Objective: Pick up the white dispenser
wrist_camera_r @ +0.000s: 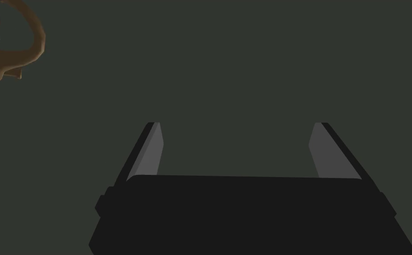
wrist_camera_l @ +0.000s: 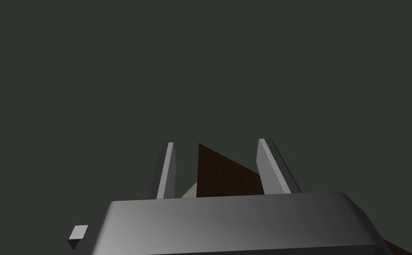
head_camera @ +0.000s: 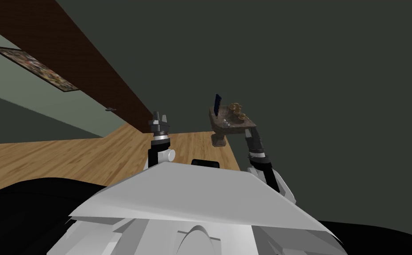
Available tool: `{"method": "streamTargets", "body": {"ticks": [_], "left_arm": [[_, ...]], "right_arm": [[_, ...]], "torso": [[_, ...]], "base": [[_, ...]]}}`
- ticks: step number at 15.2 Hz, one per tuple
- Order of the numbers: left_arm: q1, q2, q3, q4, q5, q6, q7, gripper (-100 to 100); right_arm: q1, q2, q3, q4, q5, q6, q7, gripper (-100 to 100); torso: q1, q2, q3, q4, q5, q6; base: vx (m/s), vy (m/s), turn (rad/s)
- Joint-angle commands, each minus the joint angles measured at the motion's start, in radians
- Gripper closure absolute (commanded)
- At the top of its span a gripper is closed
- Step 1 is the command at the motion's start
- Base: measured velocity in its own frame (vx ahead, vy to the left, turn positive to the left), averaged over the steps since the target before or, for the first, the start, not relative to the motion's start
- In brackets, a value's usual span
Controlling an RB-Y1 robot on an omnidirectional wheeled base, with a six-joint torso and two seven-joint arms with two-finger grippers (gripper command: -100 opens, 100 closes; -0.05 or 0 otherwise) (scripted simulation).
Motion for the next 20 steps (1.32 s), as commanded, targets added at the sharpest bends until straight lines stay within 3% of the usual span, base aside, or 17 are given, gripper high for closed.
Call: {"method": "streamTargets", "body": {"ticks": [1, 19, 20], "left_arm": [[0.000, 0.000, 0.000, 0.000, 0.000, 0.000, 0.000, 0], [0.000, 0.000, 0.000, 0.000, 0.000, 0.000, 0.000, 0], [0.000, 0.000, 0.000, 0.000, 0.000, 0.000, 0.000, 0]], "right_arm": [[-0.001, -0.037, -0.001, 0.006, 0.002, 0.006, -0.005, -100], [0.076, -0.402, 0.005, 0.135, 0.062, 0.020, -0.059, -100], [0.090, -0.434, 0.006, 0.158, 0.073, 0.023, -0.069, -100]], "torso": [[0.000, 0.000, 0.000, 0.000, 0.000, 0.000], [0.000, -0.001, 0.000, 0.000, 0.000, 0.000], [0.000, 0.000, 0.000, 0.000, 0.000, 0.000]], "base": [[0.014, 0.004, 0.024], [0.018, 0.007, 0.095], [0.020, 0.007, 0.131]]}}
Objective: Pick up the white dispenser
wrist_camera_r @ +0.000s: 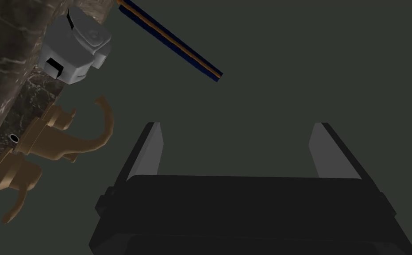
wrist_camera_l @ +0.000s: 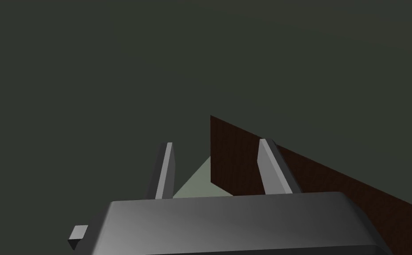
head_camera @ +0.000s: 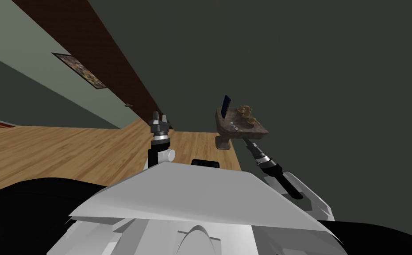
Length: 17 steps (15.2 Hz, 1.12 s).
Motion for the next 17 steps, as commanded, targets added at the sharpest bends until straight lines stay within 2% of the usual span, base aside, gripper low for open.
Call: {"method": "streamTargets", "body": {"ticks": [1, 2, 3, 5, 6, 8, 9, 11, 12, 13, 15, 16, 17], "left_arm": [[0.000, 0.000, 0.000, 0.000, 0.000, 0.000, 0.000, 0], [0.000, 0.000, 0.000, 0.000, 0.000, 0.000, 0.000, 0], [0.000, 0.000, 0.000, 0.000, 0.000, 0.000, 0.000, 0], [0.000, 0.000, 0.000, 0.000, 0.000, 0.000, 0.000, 0], [0.000, 0.000, 0.000, 0.000, 0.000, 0.000, 0.000, 0], [0.000, 0.000, 0.000, 0.000, 0.000, 0.000, 0.000, 0], [0.000, 0.000, 0.000, 0.000, 0.000, 0.000, 0.000, 0], [0.000, 0.000, 0.000, 0.000, 0.000, 0.000, 0.000, 0], [0.000, 0.000, 0.000, 0.000, 0.000, 0.000, 0.000, 0], [0.000, 0.000, 0.000, 0.000, 0.000, 0.000, 0.000, 0], [0.000, 0.000, 0.000, 0.000, 0.000, 0.000, 0.000, 0], [0.000, 0.000, 0.000, 0.000, 0.000, 0.000, 0.000, 0], [0.000, 0.000, 0.000, 0.000, 0.000, 0.000, 0.000, 0]], "right_arm": [[0.013, -0.050, 0.001, 0.015, 0.009, 0.002, -0.007, -100], [0.013, -0.060, 0.001, 0.015, 0.009, 0.002, -0.007, -100], [0.027, -0.093, 0.002, 0.039, 0.020, 0.004, -0.017, -100], [0.027, -0.125, 0.002, 0.039, 0.020, 0.004, -0.017, -100], [0.042, -0.153, 0.004, 0.063, 0.032, 0.007, -0.027, -100], [0.042, -0.190, 0.004, 0.063, 0.032, 0.007, -0.027, -100], [0.057, -0.216, 0.005, 0.088, 0.043, 0.010, -0.038, -100], [0.057, -0.255, 0.005, 0.088, 0.043, 0.010, -0.038, -100], [0.057, -0.256, 0.005, 0.088, 0.043, 0.010, -0.038, -100], [0.071, -0.293, 0.006, 0.113, 0.055, 0.012, -0.048, -100], [0.071, -0.321, 0.006, 0.113, 0.055, 0.012, -0.048, -100], [0.086, -0.354, 0.007, 0.138, 0.067, 0.015, -0.059, -100], [0.086, -0.371, 0.007, 0.138, 0.067, 0.015, -0.059, -100]], "torso": [[0.000, 0.000, 0.000, 0.000, 0.000, 0.000], [0.000, 0.000, 0.000, 0.000, 0.000, 0.000], [0.000, 0.000, 0.000, 0.000, 0.000, 0.000], [0.000, 0.000, 0.000, 0.000, 0.000, 0.000], [0.000, 0.000, 0.000, 0.000, 0.000, 0.000], [0.000, 0.000, 0.000, 0.000, 0.000, 0.000], [0.000, 0.000, 0.000, 0.000, 0.000, 0.000], [0.000, -0.001, 0.000, 0.000, 0.000, 0.000], [0.000, 0.000, 0.000, 0.000, 0.000, 0.000], [0.000, 0.000, 0.000, 0.000, 0.000, 0.001], [0.000, 0.000, 0.000, 0.000, 0.000, 0.000], [0.000, 0.000, 0.000, 0.000, 0.000, 0.000], [0.000, 0.000, 0.000, 0.000, 0.000, 0.000]], "base": [[0.024, 0.006, 0.142], [0.018, 0.001, 0.041], [0.020, 0.005, 0.126], [0.020, 0.003, 0.099], [0.020, 0.006, 0.119], [0.020, 0.005, 0.095], [0.024, 0.007, 0.111], [0.024, 0.005, 0.104], [0.011, 0.000, 0.003], [0.015, 0.007, 0.128], [0.017, 0.003, 0.105], [0.020, 0.005, 0.143], [0.024, 0.004, 0.144]]}}
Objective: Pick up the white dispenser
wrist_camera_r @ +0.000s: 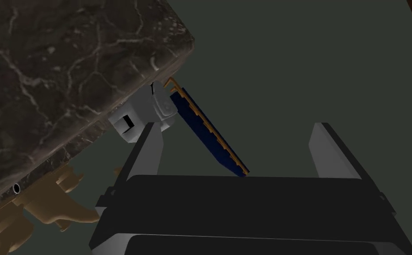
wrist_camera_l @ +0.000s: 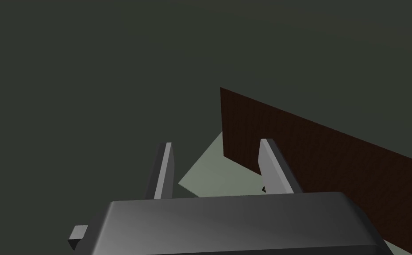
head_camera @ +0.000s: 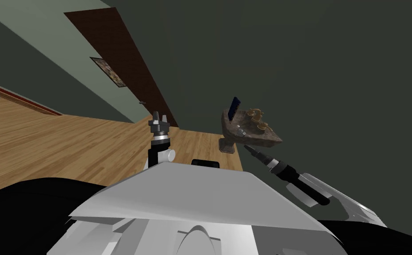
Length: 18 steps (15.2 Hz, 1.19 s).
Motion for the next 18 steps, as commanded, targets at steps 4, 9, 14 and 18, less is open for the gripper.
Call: {"method": "streamTargets", "body": {"ticks": [4, 9, 14, 18], "left_arm": [[0.000, 0.000, 0.000, 0.000, 0.000, 0.000, 0.000, 0], [0.000, 0.000, 0.000, 0.000, 0.000, 0.000, 0.000, 0], [0.000, 0.000, 0.000, 0.000, 0.000, 0.000, 0.000, 0], [0.000, 0.000, 0.000, 0.000, 0.000, 0.000, 0.000, 0]], "right_arm": [[0.018, -0.106, 0.001, 0.033, 0.015, 0.005, -0.017, -100], [0.046, -0.220, 0.003, 0.081, 0.038, 0.010, -0.038, -100], [0.073, -0.324, 0.005, 0.128, 0.060, 0.015, -0.058, -100], [0.087, -0.407, 0.006, 0.150, 0.071, 0.017, -0.068, -100]], "torso": [[0.000, 0.000, 0.000, 0.000, 0.000, 0.000], [0.000, 0.000, 0.000, 0.000, 0.000, 0.000], [0.000, 0.000, 0.000, 0.000, 0.000, 0.000], [0.001, 0.000, 0.000, 0.000, 0.000, 0.000]], "base": [[0.021, 0.004, 0.091], [0.022, 0.004, 0.120], [0.020, 0.004, 0.094], [0.019, 0.003, 0.112]]}}
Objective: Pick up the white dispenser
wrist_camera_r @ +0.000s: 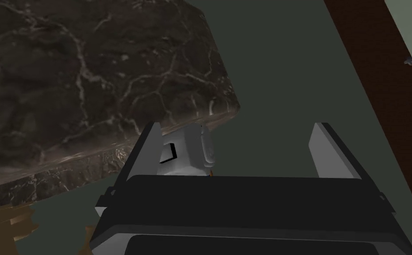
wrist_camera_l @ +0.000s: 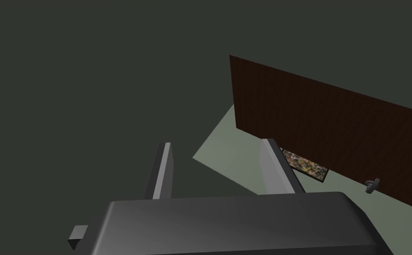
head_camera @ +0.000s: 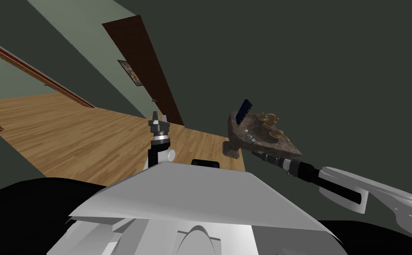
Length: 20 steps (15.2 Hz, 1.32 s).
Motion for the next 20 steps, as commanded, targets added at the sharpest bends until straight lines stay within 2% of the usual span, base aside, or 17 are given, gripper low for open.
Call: {"method": "streamTargets", "body": {"ticks": [1, 4, 6, 9, 12, 13, 14, 15, 16, 19, 20], "left_arm": [[0.000, 0.000, 0.000, 0.000, 0.000, 0.000, 0.000, 0], [0.000, 0.000, 0.000, 0.000, 0.000, 0.000, 0.000, 0], [0.000, 0.000, 0.000, 0.000, 0.000, 0.000, 0.000, 0], [0.000, 0.000, 0.000, 0.000, 0.000, 0.000, 0.000, 0], [0.000, 0.000, 0.000, 0.000, 0.000, 0.000, 0.000, 0], [0.000, 0.000, 0.000, 0.000, 0.000, 0.000, 0.000, 0], [0.000, 0.000, 0.000, 0.000, 0.000, 0.000, 0.000, 0], [0.000, 0.000, 0.000, 0.000, 0.000, 0.000, 0.000, 0], [0.000, 0.000, 0.000, 0.000, 0.000, 0.000, 0.000, 0], [0.000, 0.000, 0.000, 0.000, 0.000, 0.000, 0.000, 0], [0.000, 0.000, 0.000, 0.000, 0.000, 0.000, 0.000, 0]], "right_arm": [[0.002, -0.030, 0.002, 0.008, 0.004, 0.001, -0.005, -100], [0.027, -0.111, 0.004, 0.050, 0.024, 0.006, -0.023, -100], [0.027, -0.139, 0.004, 0.050, 0.024, 0.006, -0.023, -100], [0.050, -0.216, 0.006, 0.088, 0.043, 0.009, -0.040, -100], [0.060, -0.284, 0.006, 0.105, 0.052, 0.011, -0.048, -100], [0.060, -0.285, 0.006, 0.105, 0.052, 0.011, -0.048, -100], [0.070, -0.322, 0.007, 0.121, 0.060, 0.012, -0.055, -100], [0.070, -0.327, 0.007, 0.121, 0.060, 0.012, -0.055, -100], [0.079, -0.358, 0.008, 0.136, 0.067, 0.013, -0.062, -100], [0.079, -0.367, 0.008, 0.136, 0.067, 0.013, -0.062, -100], [0.087, -0.402, 0.008, 0.149, 0.074, 0.014, -0.068, -100]], "torso": [[0.000, 0.000, 0.000, 0.000, 0.000, 0.000], [0.000, 0.000, 0.000, 0.000, 0.000, 0.000], [0.001, 0.000, 0.000, 0.000, 0.000, 0.000], [0.001, 0.000, 0.000, 0.000, 0.000, 0.000], [0.001, -0.001, 0.000, 0.000, 0.000, 0.000], [0.001, 0.000, 0.000, 0.000, 0.000, 0.000], [0.001, 0.000, 0.000, 0.000, 0.000, 0.000], [0.001, 0.000, 0.000, 0.000, 0.000, 0.000], [0.001, 0.000, 0.000, 0.000, 0.000, 0.000], [0.001, 0.000, 0.000, 0.000, 0.000, 0.001], [0.001, 0.001, 0.001, 0.000, 0.000, 0.001]], "base": [[0.018, 0.001, 0.040], [0.022, 0.008, 0.133], [0.021, 0.006, 0.092], [0.020, 0.008, 0.116], [0.023, 0.009, 0.136], [0.014, 0.006, 0.024], [0.016, 0.013, 0.088], [0.016, 0.011, 0.110], [0.017, 0.011, 0.119], [0.013, 0.008, 0.042], [0.007, 0.012, 0.071]]}}
